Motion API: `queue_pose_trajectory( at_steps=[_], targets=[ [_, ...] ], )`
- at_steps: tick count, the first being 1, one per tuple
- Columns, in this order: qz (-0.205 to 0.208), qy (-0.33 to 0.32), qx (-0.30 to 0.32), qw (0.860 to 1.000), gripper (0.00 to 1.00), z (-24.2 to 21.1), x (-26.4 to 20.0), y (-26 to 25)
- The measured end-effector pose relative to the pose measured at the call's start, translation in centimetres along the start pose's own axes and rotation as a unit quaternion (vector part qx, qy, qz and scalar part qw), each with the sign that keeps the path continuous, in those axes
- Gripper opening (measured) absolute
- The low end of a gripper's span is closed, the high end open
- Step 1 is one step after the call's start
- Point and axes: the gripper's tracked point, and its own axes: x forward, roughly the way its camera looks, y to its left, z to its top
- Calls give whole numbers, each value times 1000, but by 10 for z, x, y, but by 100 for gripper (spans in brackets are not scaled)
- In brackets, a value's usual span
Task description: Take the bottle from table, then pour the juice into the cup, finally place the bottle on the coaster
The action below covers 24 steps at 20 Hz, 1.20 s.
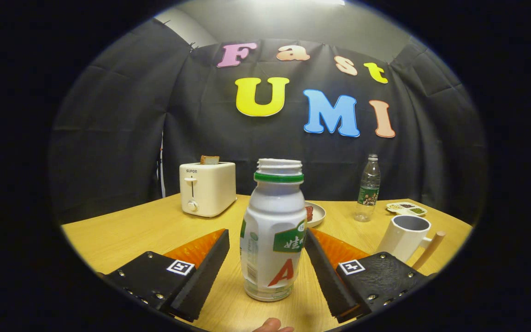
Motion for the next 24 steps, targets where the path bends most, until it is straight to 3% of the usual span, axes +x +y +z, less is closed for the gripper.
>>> queue_pose_trajectory(
  at_steps=[6, 8, 9, 13, 24],
  targets=[
    [-13, -15, 20, 1000, 96, 5, 21, -2],
    [-8, -19, 24, 999, 75, 5, 26, -2],
    [-6, -18, 25, 1000, 73, 5, 25, -2],
    [-3, -20, 42, 999, 68, 5, 23, -7],
    [-9, -34, 126, 991, 68, 39, 14, -45]
  ],
)
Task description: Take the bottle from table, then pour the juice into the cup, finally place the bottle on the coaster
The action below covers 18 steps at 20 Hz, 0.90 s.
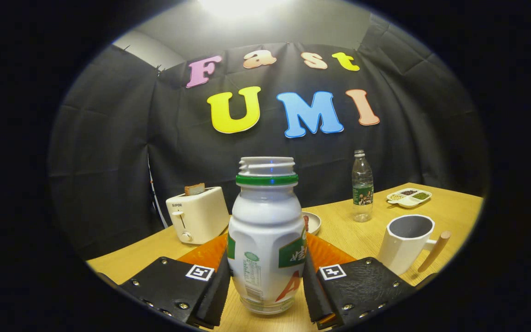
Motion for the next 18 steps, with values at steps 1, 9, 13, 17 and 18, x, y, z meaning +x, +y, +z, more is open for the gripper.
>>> queue_pose_trajectory(
  at_steps=[1, 9, 13, 17, 18],
  targets=[
    [4, -3, 24, 1000, 68, 1, 1, -3],
    [-6, -5, 166, 986, 68, -1, 4, -39],
    [3, 5, 210, 978, 68, -6, 9, -39],
    [15, 10, 268, 963, 68, -8, 12, -36],
    [20, 10, 285, 958, 68, -8, 14, -35]
  ],
)
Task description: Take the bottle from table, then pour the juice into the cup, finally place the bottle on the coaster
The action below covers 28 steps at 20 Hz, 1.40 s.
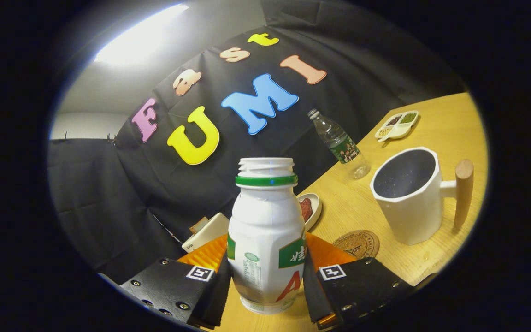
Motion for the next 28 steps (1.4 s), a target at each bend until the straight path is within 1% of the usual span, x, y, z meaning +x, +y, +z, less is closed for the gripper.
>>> queue_pose_trajectory(
  at_steps=[4, 13, 20, 25, 28],
  targets=[
    [8, -5, 68, 998, 68, 3, 0, -3],
    [13, -9, 142, 990, 68, 4, 2, -5],
    [26, -18, 224, 974, 67, 9, 2, -2],
    [29, -24, 254, 966, 67, 12, 1, -2],
    [34, -36, 291, 956, 67, 19, -2, -5]
  ],
)
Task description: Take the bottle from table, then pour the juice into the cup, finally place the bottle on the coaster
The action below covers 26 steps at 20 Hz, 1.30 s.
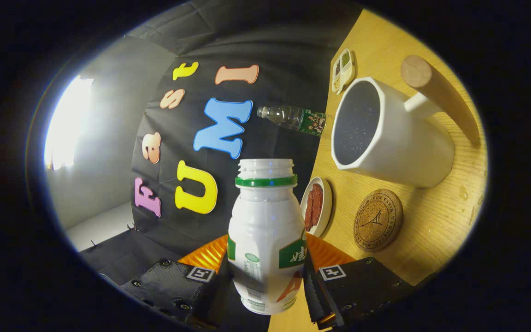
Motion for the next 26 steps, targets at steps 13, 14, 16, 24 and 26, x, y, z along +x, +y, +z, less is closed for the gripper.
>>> queue_pose_trajectory(
  at_steps=[13, 14, 16, 24, 26],
  targets=[
    [16, -20, 76, 997, 67, 11, 2, 6],
    [18, -21, 82, 996, 67, 12, 3, 7],
    [23, -24, 93, 995, 67, 13, 1, 9],
    [34, -30, 119, 992, 67, 15, 3, 14],
    [37, -32, 124, 991, 67, 16, 4, 15]
  ],
)
